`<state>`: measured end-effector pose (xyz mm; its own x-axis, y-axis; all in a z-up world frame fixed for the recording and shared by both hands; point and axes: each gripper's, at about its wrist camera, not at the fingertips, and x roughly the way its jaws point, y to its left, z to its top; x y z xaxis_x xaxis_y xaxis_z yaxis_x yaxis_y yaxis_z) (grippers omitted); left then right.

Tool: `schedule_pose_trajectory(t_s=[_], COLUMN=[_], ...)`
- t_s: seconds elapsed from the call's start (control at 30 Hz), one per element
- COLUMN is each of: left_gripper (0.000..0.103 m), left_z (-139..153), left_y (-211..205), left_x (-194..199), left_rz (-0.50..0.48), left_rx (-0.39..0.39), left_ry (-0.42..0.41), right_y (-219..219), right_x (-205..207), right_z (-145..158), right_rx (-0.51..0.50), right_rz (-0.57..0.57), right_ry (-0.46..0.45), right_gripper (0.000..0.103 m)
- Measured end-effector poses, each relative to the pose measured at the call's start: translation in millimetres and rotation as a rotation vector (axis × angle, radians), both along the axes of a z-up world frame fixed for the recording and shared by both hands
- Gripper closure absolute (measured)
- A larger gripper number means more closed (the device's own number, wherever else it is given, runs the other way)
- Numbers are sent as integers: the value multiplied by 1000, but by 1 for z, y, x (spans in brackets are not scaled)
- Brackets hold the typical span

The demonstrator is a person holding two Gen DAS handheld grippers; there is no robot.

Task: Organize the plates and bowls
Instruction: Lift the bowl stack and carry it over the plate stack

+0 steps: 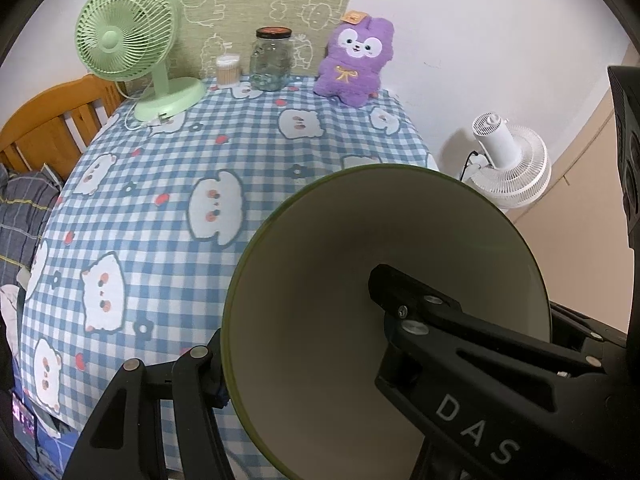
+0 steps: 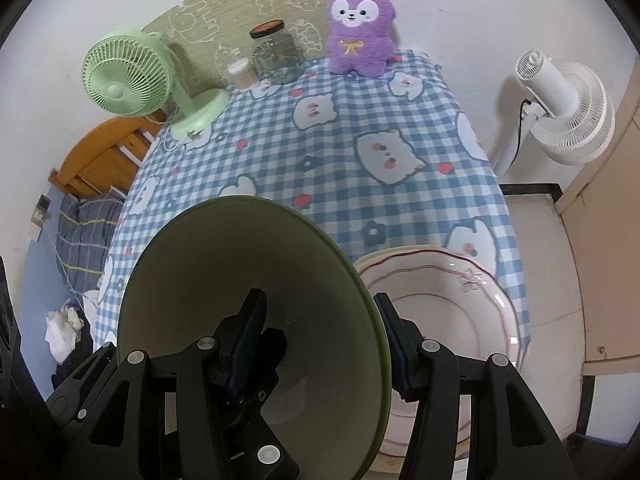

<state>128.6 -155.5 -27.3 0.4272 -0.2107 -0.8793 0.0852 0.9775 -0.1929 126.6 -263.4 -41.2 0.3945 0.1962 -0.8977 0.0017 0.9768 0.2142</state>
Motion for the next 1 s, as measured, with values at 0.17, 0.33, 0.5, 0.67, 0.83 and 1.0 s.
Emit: schedule_pose_trajectory(t_s=[0.17,0.33,0.5,0.67,0.83,1.0], left_gripper=[39,39,39,39,39,39], left_z=[-3,-9,-18,-29,-37,-44], left_y=[-19,-35,-46,-54,-58,-60], left_x=[1,1,-1,-2,-3,-2], left_rz=[-10,-15,-12,-3,1,5], left_rx=[-1,-2,0,1,5,8], left_ry=[8,24,44,74,95,114], right_y=[-20,-35,-45,-52,-55,-57], right_x=[0,0,0,0,0,2], right_z=[-4,-11,-21,-33,-43,-51], right_rx=[-2,-1,1,3,7,6], right_rz=[-10,-11,-9,-2,0,2], right_ry=[10,28,48,77,99,115], right_gripper=[45,45,45,45,45,45])
